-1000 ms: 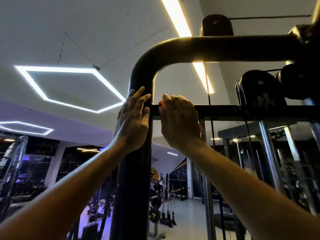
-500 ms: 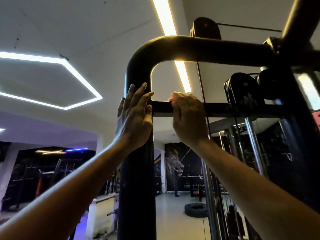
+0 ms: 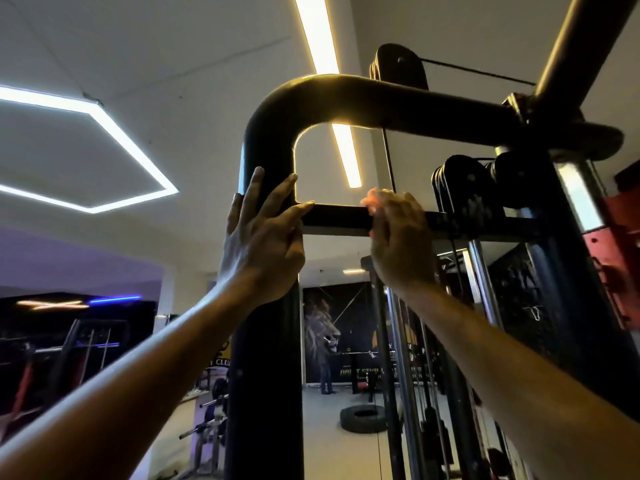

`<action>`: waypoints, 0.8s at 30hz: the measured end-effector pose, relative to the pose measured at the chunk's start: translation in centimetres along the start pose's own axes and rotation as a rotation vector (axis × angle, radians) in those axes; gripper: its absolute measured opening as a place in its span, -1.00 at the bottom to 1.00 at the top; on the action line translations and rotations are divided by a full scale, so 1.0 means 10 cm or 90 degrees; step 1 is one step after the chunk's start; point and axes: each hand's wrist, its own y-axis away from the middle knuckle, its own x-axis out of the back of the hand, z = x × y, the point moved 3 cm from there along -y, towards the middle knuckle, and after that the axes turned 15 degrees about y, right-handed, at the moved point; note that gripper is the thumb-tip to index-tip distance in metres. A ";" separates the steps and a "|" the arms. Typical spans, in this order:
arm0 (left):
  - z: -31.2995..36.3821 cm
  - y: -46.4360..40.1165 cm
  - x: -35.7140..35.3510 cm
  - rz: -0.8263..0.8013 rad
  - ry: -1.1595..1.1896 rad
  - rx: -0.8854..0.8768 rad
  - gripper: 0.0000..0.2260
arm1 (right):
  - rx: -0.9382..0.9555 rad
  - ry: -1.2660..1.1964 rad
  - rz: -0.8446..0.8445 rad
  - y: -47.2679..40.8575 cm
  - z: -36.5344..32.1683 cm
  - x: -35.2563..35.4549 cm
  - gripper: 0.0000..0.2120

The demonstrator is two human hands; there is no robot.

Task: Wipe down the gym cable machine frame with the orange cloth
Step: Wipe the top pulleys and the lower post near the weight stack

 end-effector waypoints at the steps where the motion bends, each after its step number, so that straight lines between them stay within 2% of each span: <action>1: 0.01 0.00 -0.01 -0.004 -0.004 0.003 -0.55 | 0.020 -0.026 -0.007 0.00 -0.14 -0.05 -0.67; 5: 0.05 0.02 0.02 -0.020 -0.026 0.016 -0.53 | 0.131 -0.081 -0.048 0.06 -0.53 -0.16 -0.53; 9: 0.08 -0.01 0.05 -0.025 -0.043 0.023 -0.52 | 0.179 -0.130 -0.084 -0.03 -0.22 -0.08 -0.50; 12: 0.08 -0.02 0.05 -0.036 -0.061 0.014 -0.53 | 0.139 -0.155 -0.138 -0.15 0.15 -0.02 -0.47; 15: 0.11 -0.03 0.02 -0.027 -0.057 0.014 -0.53 | 0.010 -0.205 -0.062 -0.34 0.40 0.20 -0.53; 17: 0.13 -0.04 -0.03 -0.016 -0.096 0.002 -0.54 | -0.003 -0.140 0.014 -0.46 0.50 0.32 -0.60; 18: 0.15 -0.06 -0.06 -0.015 -0.134 -0.015 -0.56 | 0.036 -0.071 0.007 -0.48 0.54 0.31 -0.59; 21: 0.28 -0.12 -0.21 -0.053 -0.197 -0.055 -0.55 | 0.164 0.148 -0.183 -0.30 0.65 0.07 -0.36; 23: 0.40 -0.15 -0.37 -0.102 -0.205 -0.079 -0.53 | 0.132 0.171 -0.209 -0.19 0.77 -0.05 -0.21; 24: 0.46 -0.17 -0.46 -0.123 -0.202 -0.080 -0.51 | 0.102 0.164 -0.198 -0.17 0.77 -0.06 -0.20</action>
